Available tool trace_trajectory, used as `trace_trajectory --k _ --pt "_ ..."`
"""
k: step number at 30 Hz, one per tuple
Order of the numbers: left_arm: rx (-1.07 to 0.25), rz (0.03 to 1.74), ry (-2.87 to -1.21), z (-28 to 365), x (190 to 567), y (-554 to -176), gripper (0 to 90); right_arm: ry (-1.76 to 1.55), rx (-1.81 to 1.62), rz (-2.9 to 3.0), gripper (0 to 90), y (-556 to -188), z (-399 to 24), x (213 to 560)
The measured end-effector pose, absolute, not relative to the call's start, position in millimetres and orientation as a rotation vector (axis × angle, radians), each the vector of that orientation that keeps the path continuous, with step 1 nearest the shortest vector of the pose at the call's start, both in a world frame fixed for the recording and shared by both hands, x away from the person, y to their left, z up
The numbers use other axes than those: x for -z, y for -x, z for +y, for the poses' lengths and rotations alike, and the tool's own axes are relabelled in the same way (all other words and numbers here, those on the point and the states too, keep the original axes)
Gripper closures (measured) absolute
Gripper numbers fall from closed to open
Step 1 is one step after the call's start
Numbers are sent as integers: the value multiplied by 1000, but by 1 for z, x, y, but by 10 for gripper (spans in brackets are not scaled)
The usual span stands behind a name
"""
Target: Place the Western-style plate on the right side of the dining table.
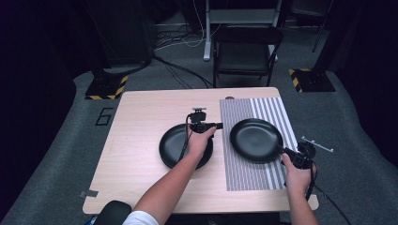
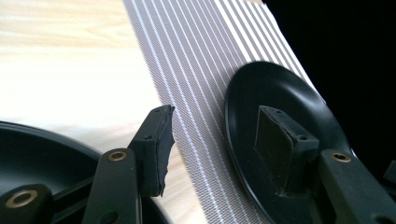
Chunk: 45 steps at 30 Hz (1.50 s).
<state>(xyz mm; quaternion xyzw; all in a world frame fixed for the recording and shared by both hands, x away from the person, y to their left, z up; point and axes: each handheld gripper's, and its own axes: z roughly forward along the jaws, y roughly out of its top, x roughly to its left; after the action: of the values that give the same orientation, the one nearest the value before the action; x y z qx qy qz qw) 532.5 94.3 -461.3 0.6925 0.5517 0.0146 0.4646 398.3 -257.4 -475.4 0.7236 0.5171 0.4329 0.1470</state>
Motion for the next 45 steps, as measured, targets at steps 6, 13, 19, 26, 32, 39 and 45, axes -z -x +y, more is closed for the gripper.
trace_trajectory --k 6,13,19,26,32,39,45 --pt "-74 1372 -1669 121 452 -532 469 -2072 -1255 1499 507 -395 -257 474" --pt "-96 1359 -1658 144 443 -526 473 -2058 -1266 1513 512 -393 -254 473" --pt "-141 1333 -1687 167 436 -517 471 -2050 -1282 1525 511 -388 -253 470" --pt "-147 1334 -1712 195 438 -507 470 -2044 -1287 1527 511 -384 -256 470" --pt "-148 1332 -1718 216 441 -497 469 -2034 -1291 1542 517 -379 -257 469" --pt "-173 1320 -1739 238 444 -485 467 -2028 -1289 1552 516 -372 -261 469" --pt "-191 1316 -1772 252 451 -475 461 -2018 -1299 1580 523 -368 -261 469"
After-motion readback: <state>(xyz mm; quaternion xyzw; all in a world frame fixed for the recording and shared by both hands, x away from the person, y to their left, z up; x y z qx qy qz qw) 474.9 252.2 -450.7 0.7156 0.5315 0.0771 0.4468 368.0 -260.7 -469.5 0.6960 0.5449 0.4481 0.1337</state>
